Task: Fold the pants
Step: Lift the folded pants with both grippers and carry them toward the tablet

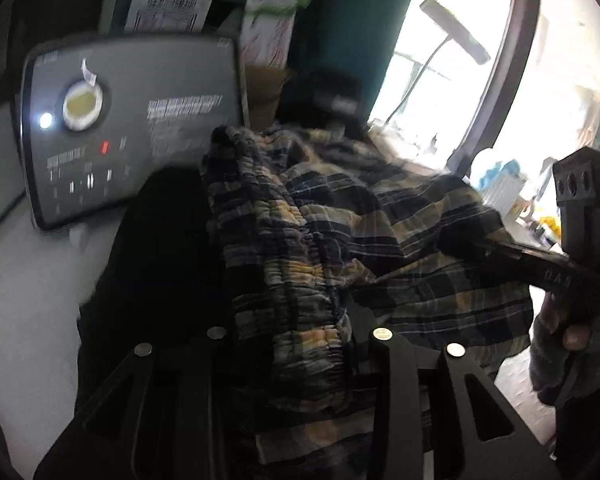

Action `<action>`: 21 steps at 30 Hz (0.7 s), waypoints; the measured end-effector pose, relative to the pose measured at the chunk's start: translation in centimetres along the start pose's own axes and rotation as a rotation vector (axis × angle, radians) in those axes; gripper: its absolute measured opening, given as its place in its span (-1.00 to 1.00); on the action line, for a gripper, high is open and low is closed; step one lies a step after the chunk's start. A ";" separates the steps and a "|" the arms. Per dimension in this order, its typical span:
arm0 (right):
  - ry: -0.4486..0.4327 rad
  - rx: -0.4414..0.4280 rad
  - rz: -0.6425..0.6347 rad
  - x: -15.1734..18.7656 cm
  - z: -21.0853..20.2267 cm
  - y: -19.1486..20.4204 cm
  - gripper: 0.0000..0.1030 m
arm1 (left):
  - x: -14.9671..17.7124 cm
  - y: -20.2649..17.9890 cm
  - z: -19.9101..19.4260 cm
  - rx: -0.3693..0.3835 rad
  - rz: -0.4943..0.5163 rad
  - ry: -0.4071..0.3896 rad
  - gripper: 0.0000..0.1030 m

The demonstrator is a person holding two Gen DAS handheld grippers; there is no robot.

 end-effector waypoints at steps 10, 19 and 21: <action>0.074 0.057 0.058 3.1 0.9 -4.6 0.26 | 2.0 3.5 -1.2 -0.024 -0.051 0.011 0.11; -0.104 0.161 -0.009 -1.0 -5.1 -5.9 0.27 | -3.7 1.8 -5.9 -0.005 0.042 -0.166 0.11; -0.129 0.147 -0.072 -2.4 -5.3 -4.7 0.15 | -5.3 0.9 -5.7 0.009 0.077 -0.184 0.11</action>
Point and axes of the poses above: each gripper's, at about its wrist camera, not at the fingertips, and z roughly the way its jaws point, y to its left, x to its underside, the point moved 10 cm from there along z, roughly the way its jaws point, and after that the axes turned 6 degrees about -y, right-handed, at the moved point
